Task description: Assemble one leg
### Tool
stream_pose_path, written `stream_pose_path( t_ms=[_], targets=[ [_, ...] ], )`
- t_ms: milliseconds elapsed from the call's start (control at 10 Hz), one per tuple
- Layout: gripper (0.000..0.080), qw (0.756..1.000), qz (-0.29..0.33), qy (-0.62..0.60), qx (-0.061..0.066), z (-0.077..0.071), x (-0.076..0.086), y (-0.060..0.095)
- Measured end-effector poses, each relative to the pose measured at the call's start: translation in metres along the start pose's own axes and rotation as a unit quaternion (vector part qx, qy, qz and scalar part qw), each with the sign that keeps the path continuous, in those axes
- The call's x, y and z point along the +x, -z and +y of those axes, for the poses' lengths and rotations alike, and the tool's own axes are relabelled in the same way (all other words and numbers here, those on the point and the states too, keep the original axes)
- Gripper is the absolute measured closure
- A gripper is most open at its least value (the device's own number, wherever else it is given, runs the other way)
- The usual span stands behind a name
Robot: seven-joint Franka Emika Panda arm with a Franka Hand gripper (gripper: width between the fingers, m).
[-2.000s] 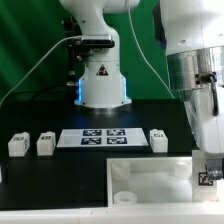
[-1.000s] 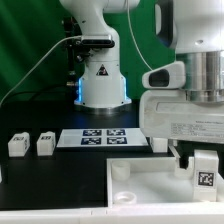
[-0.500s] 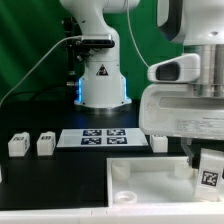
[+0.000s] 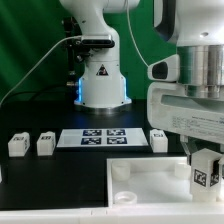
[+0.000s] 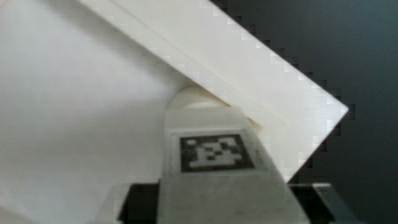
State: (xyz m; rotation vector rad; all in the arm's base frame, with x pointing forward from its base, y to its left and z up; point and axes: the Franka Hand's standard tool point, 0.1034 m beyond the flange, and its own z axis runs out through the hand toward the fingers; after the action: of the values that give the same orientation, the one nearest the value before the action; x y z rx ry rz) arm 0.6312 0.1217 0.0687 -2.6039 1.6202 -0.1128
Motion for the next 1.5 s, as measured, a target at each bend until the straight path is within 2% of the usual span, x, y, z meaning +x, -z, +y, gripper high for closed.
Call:
stream_pose_path(
  t_ms=[200, 400, 500, 600, 700, 800, 900, 1000, 1100, 1200, 1500],
  targets=[
    [0.0503, 0.991, -0.009, -0.131, 0.011, 0.001, 0.0, -0.001],
    [0.0502, 0.966, -0.027, -0.254, 0.026, 0.001, -0.001, -0.001],
    [0.0502, 0.963, -0.027, -0.267, 0.026, 0.001, -0.002, -0.001],
    [0.0423, 0.968, -0.026, -0.249, 0.026, 0.001, -0.001, -0.001],
    [0.0242, 0.971, -0.026, -0.237, 0.026, 0.001, -0.002, -0.002],
    [0.0242, 0.974, -0.026, -0.224, 0.025, 0.001, -0.002, -0.001],
    [0.0166, 0.985, -0.029, -0.168, 0.019, 0.003, -0.005, 0.0],
    [0.0155, 0.997, -0.026, -0.073, 0.01, 0.006, -0.006, 0.0],
    [0.0155, 1.0, -0.023, 0.016, 0.01, 0.007, -0.004, -0.002],
    [0.0155, 0.995, -0.02, 0.099, 0.014, 0.008, 0.002, -0.002],
    [0.015, 0.971, -0.014, 0.24, 0.012, 0.009, 0.005, -0.002]
  ],
)
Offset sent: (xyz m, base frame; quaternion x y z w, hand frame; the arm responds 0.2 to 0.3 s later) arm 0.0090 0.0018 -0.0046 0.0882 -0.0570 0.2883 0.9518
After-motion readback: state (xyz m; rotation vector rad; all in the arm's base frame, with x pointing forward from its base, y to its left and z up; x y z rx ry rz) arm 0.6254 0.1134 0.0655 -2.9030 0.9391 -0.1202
